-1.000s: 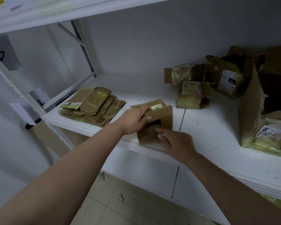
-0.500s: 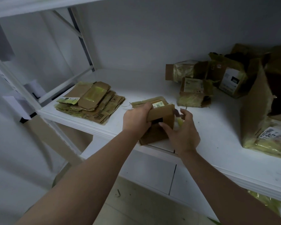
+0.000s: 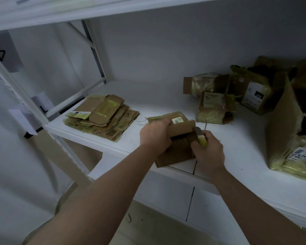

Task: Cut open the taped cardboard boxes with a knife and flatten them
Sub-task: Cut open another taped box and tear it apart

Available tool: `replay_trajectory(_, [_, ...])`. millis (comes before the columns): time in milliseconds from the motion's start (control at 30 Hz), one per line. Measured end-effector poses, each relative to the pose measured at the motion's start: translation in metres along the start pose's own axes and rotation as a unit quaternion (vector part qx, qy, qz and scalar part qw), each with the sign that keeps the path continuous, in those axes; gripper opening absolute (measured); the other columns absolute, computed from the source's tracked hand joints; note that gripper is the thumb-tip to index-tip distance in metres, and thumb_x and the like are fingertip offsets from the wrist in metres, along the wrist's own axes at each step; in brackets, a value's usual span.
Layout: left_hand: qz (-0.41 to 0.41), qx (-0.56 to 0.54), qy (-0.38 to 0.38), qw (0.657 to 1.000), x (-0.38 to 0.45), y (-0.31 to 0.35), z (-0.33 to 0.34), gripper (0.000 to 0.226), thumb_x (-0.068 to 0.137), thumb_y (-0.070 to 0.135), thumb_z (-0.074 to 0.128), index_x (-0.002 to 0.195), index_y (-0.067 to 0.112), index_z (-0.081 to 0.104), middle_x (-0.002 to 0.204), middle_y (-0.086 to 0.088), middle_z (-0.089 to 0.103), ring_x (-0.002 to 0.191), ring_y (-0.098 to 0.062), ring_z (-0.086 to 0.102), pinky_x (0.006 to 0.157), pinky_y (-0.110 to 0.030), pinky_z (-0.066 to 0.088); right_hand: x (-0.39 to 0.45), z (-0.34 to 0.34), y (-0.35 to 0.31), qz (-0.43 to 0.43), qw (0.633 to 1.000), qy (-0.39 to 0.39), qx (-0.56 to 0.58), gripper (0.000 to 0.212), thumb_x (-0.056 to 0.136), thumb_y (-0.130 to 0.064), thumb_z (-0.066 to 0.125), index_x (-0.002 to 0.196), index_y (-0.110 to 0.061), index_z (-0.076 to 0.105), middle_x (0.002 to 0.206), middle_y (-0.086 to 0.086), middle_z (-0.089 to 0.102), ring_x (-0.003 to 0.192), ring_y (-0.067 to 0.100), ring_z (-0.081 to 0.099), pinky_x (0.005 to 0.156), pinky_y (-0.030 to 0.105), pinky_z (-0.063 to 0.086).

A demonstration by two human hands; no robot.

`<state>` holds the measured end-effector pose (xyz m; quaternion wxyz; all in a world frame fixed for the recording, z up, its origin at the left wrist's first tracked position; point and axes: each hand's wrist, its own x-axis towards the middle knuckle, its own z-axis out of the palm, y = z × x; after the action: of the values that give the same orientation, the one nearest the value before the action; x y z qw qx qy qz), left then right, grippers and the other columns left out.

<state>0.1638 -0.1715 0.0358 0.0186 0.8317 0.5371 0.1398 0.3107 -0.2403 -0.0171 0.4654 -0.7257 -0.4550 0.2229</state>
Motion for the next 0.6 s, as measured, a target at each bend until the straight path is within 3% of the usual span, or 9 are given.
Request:
replay_trajectory(67, [0.030,-0.033,-0.068,0.997,0.001,-0.004,-0.009,0.047,0.073,0.021,0.069,0.115,0.029,0.049,0.098,0.006,0.059,0.085,-0.016,0.055,0.065,-0.028,0.042,0.003,-0.004,0.006,-0.002,0.999,-0.002,0.034,0.008,0.085,-0.018,0.056,0.091,-0.019,0.060,0.077,0.000,0.061,0.075,0.023,0.056,0.061,0.033,0.045])
replay_trajectory(167, [0.067,-0.092,-0.162,0.980,-0.005,-0.016,-0.021,0.054,0.070,0.016,0.072,0.117,0.029,0.047,0.107,0.006,0.059,0.095,-0.017,0.056,0.072,-0.029,0.047,0.004,-0.007,0.007,0.006,0.992,-0.006,0.128,0.017,0.083,-0.013,0.057,0.082,-0.025,0.068,0.076,0.001,0.067,0.078,0.026,0.062,0.069,0.043,0.054])
replay_trajectory(267, [0.078,-0.129,-0.218,0.964,-0.014,-0.025,-0.029,0.062,0.072,0.008,0.070,0.121,0.033,0.043,0.111,0.006,0.057,0.099,-0.017,0.055,0.077,-0.031,0.051,0.003,-0.008,0.001,0.010,0.982,-0.012,0.188,0.025,0.085,-0.003,0.058,0.077,-0.024,0.069,0.080,0.006,0.068,0.082,0.025,0.063,0.074,0.039,0.054])
replay_trajectory(400, [0.087,-0.114,-0.246,0.959,-0.017,-0.024,-0.032,0.070,0.076,0.002,0.068,0.130,0.032,0.036,0.125,0.001,0.050,0.110,-0.019,0.052,0.084,-0.032,0.050,0.002,-0.010,-0.006,0.017,0.974,-0.012,0.227,0.025,0.085,0.002,0.058,0.075,-0.018,0.068,0.076,0.006,0.066,0.073,0.019,0.061,0.063,0.028,0.053])
replay_trajectory(500, [0.087,-0.081,-0.272,0.955,-0.015,-0.026,-0.031,0.081,0.077,-0.001,0.066,0.137,0.038,0.029,0.144,-0.004,0.036,0.120,-0.028,0.049,0.095,-0.042,0.050,0.002,-0.011,-0.007,0.014,0.975,-0.014,0.223,0.025,0.085,0.001,0.060,0.074,-0.020,0.069,0.074,0.002,0.067,0.074,0.019,0.062,0.065,0.029,0.054])
replay_trajectory(600, [0.085,-0.010,-0.308,0.948,-0.016,-0.028,-0.034,0.094,0.082,-0.003,0.061,0.147,0.045,0.013,0.161,-0.008,0.009,0.140,-0.035,0.032,0.107,-0.047,0.040,0.005,-0.007,0.000,0.004,0.985,-0.025,0.173,0.021,0.083,-0.010,0.066,0.072,-0.027,0.072,0.074,0.000,0.070,0.080,0.025,0.065,0.073,0.042,0.057])
